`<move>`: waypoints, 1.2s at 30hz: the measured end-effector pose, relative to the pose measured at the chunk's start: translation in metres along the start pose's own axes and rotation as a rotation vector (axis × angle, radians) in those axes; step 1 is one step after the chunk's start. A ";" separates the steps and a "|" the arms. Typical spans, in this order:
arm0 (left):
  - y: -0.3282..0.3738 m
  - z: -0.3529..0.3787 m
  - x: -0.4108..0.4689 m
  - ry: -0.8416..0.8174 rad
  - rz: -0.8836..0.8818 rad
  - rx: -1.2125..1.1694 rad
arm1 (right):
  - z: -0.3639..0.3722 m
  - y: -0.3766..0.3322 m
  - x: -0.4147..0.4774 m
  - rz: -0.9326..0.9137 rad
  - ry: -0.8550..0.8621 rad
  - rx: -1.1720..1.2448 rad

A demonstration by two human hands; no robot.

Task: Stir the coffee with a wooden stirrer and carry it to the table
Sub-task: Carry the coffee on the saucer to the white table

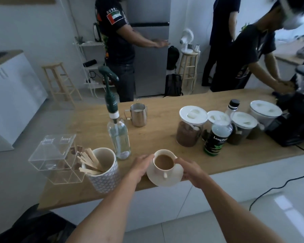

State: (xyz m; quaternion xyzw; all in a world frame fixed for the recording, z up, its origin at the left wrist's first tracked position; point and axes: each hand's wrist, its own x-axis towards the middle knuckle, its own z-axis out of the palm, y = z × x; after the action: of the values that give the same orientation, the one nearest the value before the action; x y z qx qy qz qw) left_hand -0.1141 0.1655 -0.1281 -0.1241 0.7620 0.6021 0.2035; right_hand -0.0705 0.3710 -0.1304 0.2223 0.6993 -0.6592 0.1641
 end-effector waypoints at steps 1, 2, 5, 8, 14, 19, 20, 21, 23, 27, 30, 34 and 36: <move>0.005 0.007 0.000 -0.024 0.008 0.014 | -0.009 0.000 -0.005 -0.026 -0.005 0.007; 0.009 0.015 0.001 -0.044 0.017 0.024 | -0.018 0.001 -0.011 -0.045 -0.005 0.016; 0.019 0.045 0.000 -0.092 0.055 0.050 | -0.045 0.007 -0.025 -0.033 0.055 0.053; 0.023 0.082 -0.005 -0.179 0.071 0.073 | -0.077 0.022 -0.040 -0.023 0.146 0.112; 0.016 0.165 -0.029 -0.381 0.030 0.074 | -0.137 0.069 -0.086 -0.011 0.336 0.213; 0.009 0.237 -0.063 -0.502 0.037 0.171 | -0.184 0.111 -0.135 0.024 0.470 0.305; 0.007 0.254 -0.071 -0.530 0.048 0.196 | -0.195 0.120 -0.148 0.034 0.501 0.328; 0.005 0.270 -0.078 -0.552 0.059 0.222 | -0.205 0.129 -0.160 0.040 0.526 0.350; 0.002 0.295 -0.095 -0.604 0.070 0.250 | -0.222 0.148 -0.183 0.038 0.562 0.390; -0.002 0.352 -0.133 -0.718 0.078 0.285 | -0.259 0.179 -0.232 0.037 0.658 0.469; -0.006 0.402 -0.166 -0.805 0.085 0.331 | -0.288 0.203 -0.272 0.022 0.760 0.552; -0.017 0.467 -0.219 -0.921 0.093 0.378 | -0.324 0.240 -0.328 0.014 0.888 0.639; -0.024 0.493 -0.236 -0.956 0.113 0.400 | -0.335 0.255 -0.349 0.014 0.926 0.656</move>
State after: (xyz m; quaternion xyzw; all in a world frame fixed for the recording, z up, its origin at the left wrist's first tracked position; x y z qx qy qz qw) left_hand 0.1851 0.6237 -0.1351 0.2474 0.6895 0.4443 0.5156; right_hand 0.3811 0.6799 -0.1392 0.5323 0.4552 -0.6747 -0.2329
